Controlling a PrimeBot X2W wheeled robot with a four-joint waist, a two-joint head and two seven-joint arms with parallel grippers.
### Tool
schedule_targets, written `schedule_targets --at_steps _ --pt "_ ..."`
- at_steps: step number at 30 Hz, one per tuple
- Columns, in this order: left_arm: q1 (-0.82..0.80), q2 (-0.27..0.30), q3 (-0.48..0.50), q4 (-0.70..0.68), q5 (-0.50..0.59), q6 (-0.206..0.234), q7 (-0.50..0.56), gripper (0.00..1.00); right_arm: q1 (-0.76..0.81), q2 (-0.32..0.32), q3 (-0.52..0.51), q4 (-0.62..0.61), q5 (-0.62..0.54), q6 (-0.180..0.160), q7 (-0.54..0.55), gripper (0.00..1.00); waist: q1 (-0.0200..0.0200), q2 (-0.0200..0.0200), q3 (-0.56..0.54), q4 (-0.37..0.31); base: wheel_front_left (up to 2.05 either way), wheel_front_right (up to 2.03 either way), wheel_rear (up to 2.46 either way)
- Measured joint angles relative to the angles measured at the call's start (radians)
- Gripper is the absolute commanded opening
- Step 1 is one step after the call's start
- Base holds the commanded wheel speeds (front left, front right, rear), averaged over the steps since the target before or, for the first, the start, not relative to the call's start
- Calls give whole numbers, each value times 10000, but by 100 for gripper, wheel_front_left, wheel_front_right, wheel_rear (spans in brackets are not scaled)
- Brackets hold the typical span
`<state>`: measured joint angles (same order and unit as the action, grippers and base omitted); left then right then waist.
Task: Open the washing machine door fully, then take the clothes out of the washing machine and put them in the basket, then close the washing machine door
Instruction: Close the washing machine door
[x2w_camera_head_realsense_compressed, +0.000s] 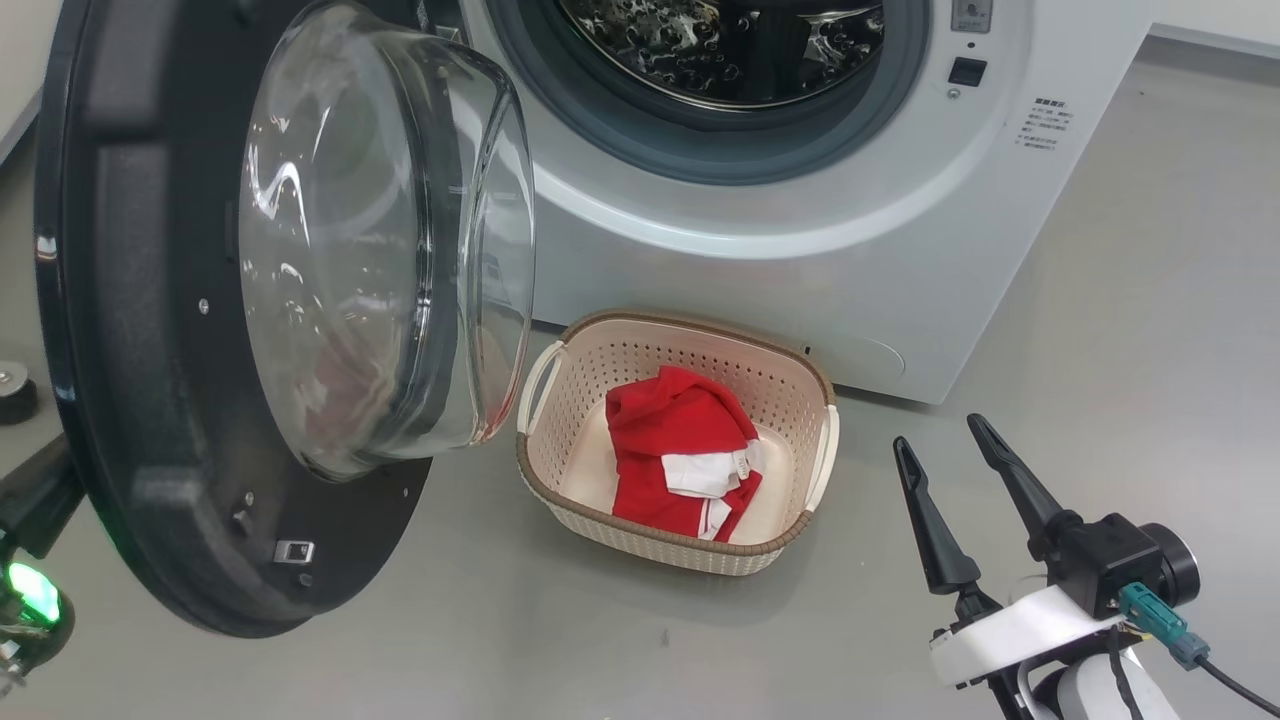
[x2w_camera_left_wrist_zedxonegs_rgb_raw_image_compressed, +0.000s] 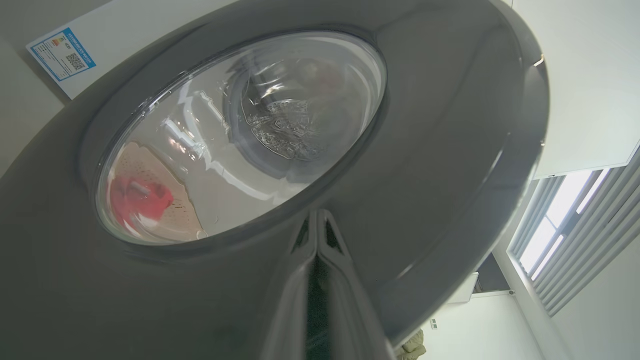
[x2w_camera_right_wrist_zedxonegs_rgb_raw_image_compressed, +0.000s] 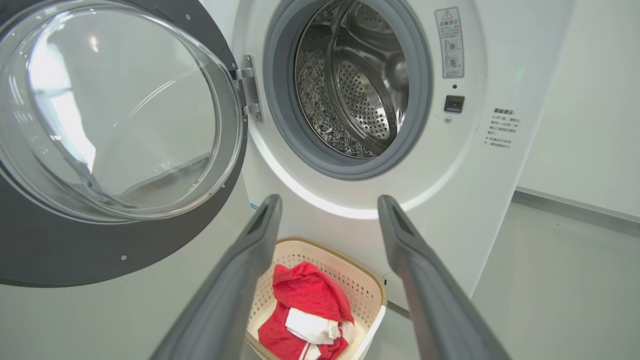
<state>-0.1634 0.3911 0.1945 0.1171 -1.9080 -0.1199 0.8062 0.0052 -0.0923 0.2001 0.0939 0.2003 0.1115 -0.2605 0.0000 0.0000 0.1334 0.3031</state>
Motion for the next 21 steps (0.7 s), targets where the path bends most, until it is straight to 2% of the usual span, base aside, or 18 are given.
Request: schedule_targets --at_steps 14,21 --pt "681 -583 -472 -1638 -105 -2 571 0 -271 136 21 -313 10 -13 0 100 0 0 244 -790 0 0 0" --pt "825 -617 -717 -2337 -98 -2 800 0 -641 238 86 -617 10 -12 0 100 0 0 489 -1321 0 0 0"
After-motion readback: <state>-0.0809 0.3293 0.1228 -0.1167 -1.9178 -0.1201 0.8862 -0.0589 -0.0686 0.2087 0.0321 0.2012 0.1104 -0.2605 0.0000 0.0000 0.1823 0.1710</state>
